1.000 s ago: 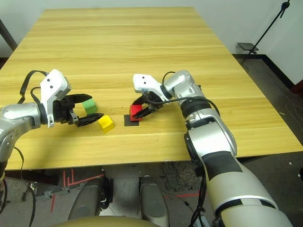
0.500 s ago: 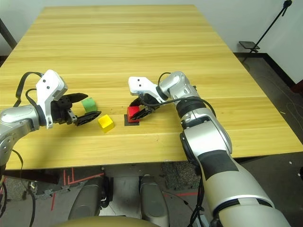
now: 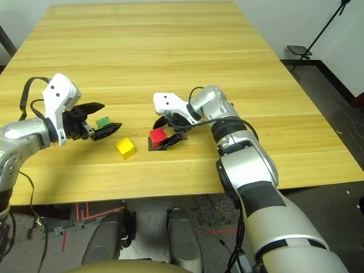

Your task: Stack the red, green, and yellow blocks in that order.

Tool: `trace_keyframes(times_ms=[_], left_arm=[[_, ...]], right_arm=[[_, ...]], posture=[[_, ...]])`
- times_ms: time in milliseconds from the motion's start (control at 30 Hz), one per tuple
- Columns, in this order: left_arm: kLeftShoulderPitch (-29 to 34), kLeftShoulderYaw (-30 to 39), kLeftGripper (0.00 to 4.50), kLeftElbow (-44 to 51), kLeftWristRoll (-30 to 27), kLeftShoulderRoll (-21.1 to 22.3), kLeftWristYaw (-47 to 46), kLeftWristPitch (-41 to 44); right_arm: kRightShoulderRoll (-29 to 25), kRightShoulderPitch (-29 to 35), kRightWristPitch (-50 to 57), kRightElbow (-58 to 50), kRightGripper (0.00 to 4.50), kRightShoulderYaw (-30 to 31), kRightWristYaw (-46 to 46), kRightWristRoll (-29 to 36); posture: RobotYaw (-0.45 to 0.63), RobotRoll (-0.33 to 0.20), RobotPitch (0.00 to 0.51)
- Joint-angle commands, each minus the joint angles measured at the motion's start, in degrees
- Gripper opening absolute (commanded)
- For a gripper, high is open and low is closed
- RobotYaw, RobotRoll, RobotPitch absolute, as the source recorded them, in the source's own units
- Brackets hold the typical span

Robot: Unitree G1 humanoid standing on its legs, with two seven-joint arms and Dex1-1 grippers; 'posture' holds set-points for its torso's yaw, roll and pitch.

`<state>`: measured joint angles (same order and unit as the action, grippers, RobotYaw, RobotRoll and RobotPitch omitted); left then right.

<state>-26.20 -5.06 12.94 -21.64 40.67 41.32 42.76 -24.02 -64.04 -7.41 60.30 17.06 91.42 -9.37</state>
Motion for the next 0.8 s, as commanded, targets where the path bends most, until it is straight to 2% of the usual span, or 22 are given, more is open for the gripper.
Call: trace_keyframes(times_ms=[33,267,433,633,733,800], left_arm=[[-1.7,-3.2,4.5,-5.5,3.1,1.2,4.9,-5.0],[-6.3,-5.7,4.5,-19.8,8.6,0.2,10.8,-16.1],[-8.6,-6.0,4.5,-27.5,10.6,-1.6,13.6,-19.8],[-9.5,-6.4,4.5,-32.5,12.5,-3.1,16.3,-21.0],[-9.7,-5.5,3.83,-33.5,12.9,-3.8,16.0,-20.3],[-10.0,-5.1,3.15,-34.0,12.9,-3.9,16.0,-19.5]], right_arm=[[-4.4,-0.4,3.6,-5.5,4.45,-1.1,1.1,4.8],[-15.2,7.7,17.1,-26.9,4.45,-0.1,1.1,14.9],[-16.3,13.3,26.4,-38.3,4.45,-3.0,-0.4,18.2],[-16.6,16.1,29.8,-43.1,4.45,-4.3,-3.2,19.3],[-17.0,16.4,30.0,-43.3,4.5,-4.6,-4.0,19.6],[-17.0,16.3,30.0,-43.0,4.5,-4.8,-4.5,19.7]], posture=[[0.39,-0.194,0.092],[0.31,-0.177,0.072],[0.28,-0.163,0.064],[0.25,-0.15,0.063],[0.24,-0.146,0.066],[0.24,-0.144,0.068]])
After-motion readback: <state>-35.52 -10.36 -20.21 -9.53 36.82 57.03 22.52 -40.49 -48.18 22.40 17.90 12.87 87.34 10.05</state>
